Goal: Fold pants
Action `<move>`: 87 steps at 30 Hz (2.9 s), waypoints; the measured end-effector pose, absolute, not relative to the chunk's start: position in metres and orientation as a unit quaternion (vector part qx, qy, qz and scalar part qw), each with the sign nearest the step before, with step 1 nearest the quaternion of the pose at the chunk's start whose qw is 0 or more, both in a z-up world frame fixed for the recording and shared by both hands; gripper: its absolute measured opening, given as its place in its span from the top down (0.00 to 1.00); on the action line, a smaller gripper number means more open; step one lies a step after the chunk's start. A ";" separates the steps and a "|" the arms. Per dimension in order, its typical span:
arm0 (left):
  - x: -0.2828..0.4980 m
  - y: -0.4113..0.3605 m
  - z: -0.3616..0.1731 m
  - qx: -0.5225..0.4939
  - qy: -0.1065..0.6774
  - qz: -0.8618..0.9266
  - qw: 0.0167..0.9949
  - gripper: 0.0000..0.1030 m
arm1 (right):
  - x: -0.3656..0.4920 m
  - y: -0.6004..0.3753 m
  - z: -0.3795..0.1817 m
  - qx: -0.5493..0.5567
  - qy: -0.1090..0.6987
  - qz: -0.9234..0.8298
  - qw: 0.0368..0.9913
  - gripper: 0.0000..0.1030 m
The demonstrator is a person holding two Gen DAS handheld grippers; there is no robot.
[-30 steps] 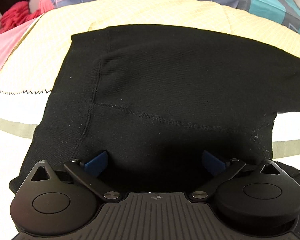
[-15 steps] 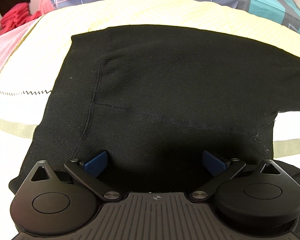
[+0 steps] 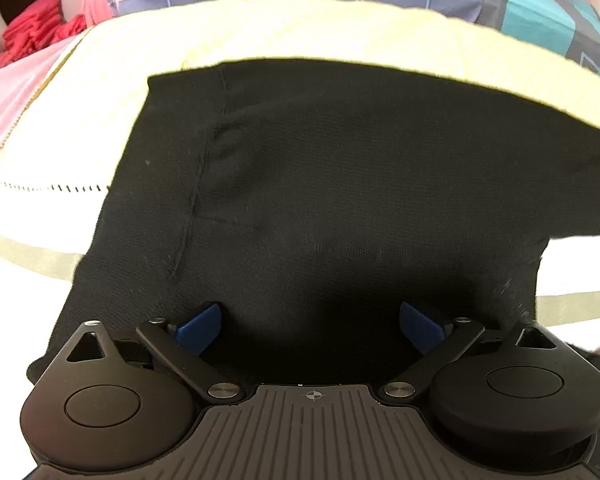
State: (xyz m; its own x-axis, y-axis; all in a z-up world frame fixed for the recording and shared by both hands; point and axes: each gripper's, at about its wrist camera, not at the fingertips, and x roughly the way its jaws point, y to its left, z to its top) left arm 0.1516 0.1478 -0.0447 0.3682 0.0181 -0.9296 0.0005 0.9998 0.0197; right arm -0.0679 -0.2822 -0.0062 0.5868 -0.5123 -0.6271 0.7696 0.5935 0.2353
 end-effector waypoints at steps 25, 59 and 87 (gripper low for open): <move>0.254 0.125 -0.059 -0.021 0.539 0.030 0.841 0.00 | 0.143 -0.374 -0.038 0.294 0.309 -0.239 0.873 0.89; 0.191 0.133 -0.025 0.073 0.534 0.042 0.841 0.00 | 0.023 -0.228 0.020 0.131 0.416 -0.123 0.892 0.22; 0.090 0.217 -0.017 -0.022 0.547 0.043 0.836 0.00 | -0.047 -0.233 0.004 0.193 0.441 -0.252 0.840 0.18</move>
State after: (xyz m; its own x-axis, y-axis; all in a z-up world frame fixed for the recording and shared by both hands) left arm 0.0898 0.2169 -0.0173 0.3975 0.0481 -0.9163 -0.0963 0.9953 0.0105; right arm -0.0470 -0.2330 0.0037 0.4844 -0.2532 -0.8374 0.5932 0.7986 0.1017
